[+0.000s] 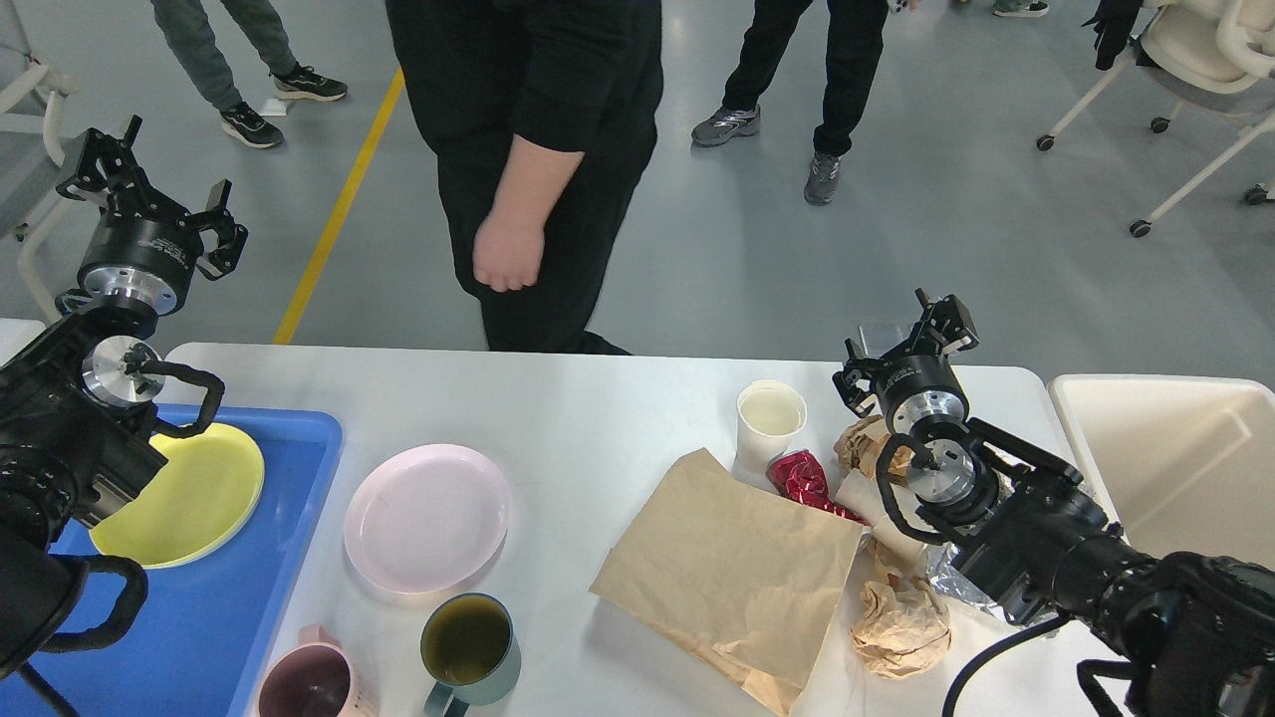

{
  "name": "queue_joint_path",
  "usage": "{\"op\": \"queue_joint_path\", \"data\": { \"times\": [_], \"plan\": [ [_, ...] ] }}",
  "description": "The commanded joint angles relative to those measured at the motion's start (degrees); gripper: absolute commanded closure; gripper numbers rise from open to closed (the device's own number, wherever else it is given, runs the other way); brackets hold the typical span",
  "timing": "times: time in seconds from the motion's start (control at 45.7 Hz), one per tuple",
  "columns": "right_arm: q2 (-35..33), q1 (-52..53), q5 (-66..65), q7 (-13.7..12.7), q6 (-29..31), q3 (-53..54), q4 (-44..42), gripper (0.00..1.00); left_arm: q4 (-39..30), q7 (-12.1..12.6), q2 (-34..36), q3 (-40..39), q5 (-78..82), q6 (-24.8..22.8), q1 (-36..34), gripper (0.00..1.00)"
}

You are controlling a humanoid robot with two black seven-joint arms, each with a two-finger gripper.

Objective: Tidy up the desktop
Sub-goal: 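Raise the left gripper from the tray edge toward the table center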

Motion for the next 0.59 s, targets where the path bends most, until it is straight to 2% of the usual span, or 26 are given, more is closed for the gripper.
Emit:
{"op": "queue_joint_path", "data": {
  "times": [0.0, 0.438, 0.569],
  "plan": [
    [0.0, 0.0, 0.0, 0.0, 0.0, 0.0, 0.0, 0.00, 0.0, 0.0, -0.4, -0.1, 0.0, 0.0, -0.2, 0.04],
    [0.0, 0.0, 0.0, 0.0, 0.0, 0.0, 0.0, 0.00, 0.0, 0.5, -1.0, 0.5, 0.1, 0.0, -0.2, 0.04],
    [0.0, 0.0, 0.0, 0.0, 0.0, 0.0, 0.0, 0.00, -1.8, 1.7, 0.2, 1.9, 0.2, -2.7, 0.0, 0.04]
  ]
}}
